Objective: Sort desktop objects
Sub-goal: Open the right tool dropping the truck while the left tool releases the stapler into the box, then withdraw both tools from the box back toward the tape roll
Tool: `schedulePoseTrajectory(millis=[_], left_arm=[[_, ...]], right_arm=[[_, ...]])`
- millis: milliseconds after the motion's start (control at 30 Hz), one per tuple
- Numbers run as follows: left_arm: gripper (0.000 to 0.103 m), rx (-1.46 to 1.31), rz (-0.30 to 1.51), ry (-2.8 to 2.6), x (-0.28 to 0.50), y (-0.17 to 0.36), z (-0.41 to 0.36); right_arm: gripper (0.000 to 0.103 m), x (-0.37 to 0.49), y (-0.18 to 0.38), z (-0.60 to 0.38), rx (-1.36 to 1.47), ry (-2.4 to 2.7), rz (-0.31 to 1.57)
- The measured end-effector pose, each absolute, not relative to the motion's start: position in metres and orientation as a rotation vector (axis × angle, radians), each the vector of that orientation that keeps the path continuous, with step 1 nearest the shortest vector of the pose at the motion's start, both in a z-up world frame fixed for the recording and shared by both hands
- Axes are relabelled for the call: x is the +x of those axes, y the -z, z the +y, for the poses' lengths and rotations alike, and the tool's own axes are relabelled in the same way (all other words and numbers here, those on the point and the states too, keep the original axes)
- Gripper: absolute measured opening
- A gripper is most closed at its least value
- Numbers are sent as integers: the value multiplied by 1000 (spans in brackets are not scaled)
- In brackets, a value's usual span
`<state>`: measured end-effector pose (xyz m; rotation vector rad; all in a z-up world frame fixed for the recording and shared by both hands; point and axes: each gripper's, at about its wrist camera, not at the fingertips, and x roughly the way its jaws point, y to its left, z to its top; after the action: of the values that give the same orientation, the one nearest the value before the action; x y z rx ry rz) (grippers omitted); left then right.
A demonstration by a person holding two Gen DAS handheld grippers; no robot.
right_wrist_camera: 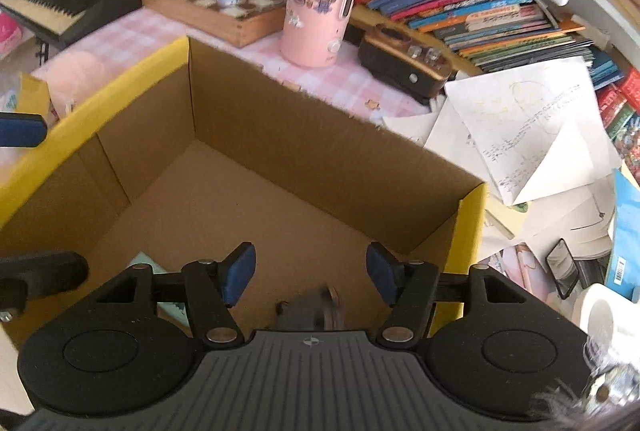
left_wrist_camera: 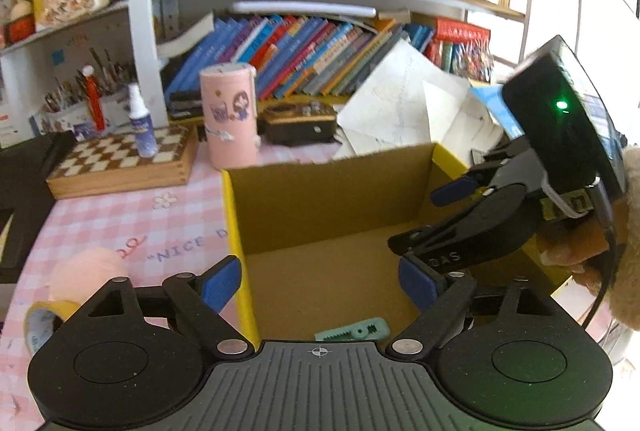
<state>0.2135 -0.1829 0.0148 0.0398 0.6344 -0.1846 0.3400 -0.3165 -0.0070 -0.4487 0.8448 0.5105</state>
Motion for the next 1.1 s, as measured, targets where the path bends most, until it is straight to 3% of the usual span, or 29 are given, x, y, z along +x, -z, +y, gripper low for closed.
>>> schedulePoseTrajectory(millis=[500, 1100], left_arm=[[93, -18, 540, 147, 161, -39, -133], [94, -34, 618, 140, 88, -8, -73]], right_arm=[[77, 244, -63, -350, -143, -306, 586], [77, 115, -28, -306, -42, -67, 581]])
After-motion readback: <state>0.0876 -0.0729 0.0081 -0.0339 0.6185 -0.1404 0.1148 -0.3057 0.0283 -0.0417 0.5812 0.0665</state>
